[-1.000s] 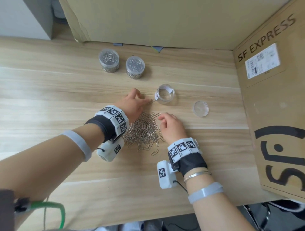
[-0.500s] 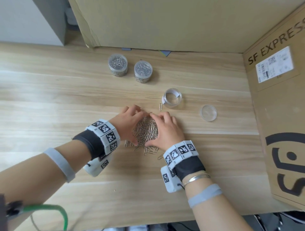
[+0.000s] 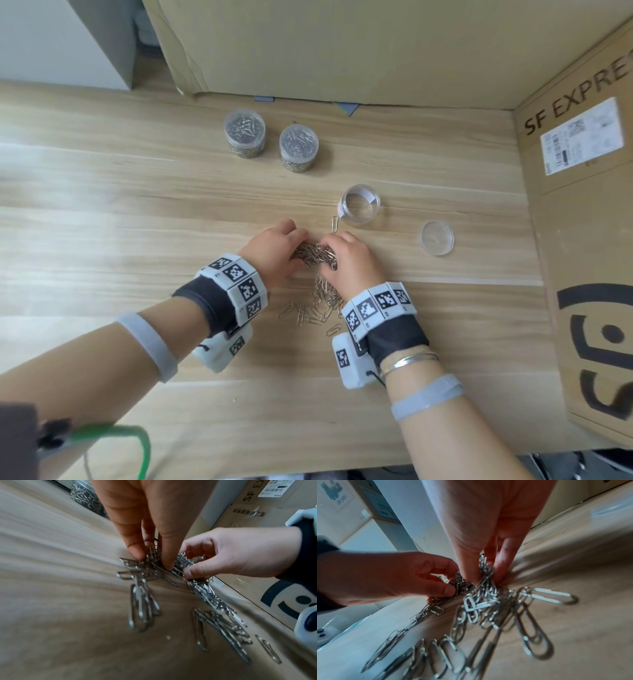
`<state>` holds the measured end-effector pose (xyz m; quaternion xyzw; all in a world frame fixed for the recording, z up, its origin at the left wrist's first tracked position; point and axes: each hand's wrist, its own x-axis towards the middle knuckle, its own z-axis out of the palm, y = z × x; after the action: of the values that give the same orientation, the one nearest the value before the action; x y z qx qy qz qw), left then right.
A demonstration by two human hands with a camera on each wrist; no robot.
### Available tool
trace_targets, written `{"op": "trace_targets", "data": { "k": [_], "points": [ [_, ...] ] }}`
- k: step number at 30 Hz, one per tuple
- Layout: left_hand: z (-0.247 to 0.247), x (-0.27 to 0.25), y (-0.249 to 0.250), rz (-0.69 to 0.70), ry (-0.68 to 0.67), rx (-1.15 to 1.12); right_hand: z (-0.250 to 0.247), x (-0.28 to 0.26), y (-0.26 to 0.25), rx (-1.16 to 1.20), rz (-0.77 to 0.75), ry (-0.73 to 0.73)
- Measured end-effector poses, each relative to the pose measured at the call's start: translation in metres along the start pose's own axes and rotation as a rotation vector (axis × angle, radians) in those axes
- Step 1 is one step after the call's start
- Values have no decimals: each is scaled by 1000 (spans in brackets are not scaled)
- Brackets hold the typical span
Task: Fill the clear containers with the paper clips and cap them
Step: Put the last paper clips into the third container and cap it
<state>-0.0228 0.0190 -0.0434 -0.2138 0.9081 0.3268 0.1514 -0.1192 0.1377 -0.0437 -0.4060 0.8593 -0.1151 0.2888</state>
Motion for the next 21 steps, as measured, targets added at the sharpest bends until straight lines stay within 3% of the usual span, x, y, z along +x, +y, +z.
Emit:
{"op": "trace_targets", "data": {
  "k": [10, 21],
  "points": [
    [-6, 9, 2, 12, 82, -118, -18, 5, 9, 66, 57, 46],
    [-29, 28, 9, 40, 161, -145, -76, 37, 14, 52, 127, 225]
  ]
}}
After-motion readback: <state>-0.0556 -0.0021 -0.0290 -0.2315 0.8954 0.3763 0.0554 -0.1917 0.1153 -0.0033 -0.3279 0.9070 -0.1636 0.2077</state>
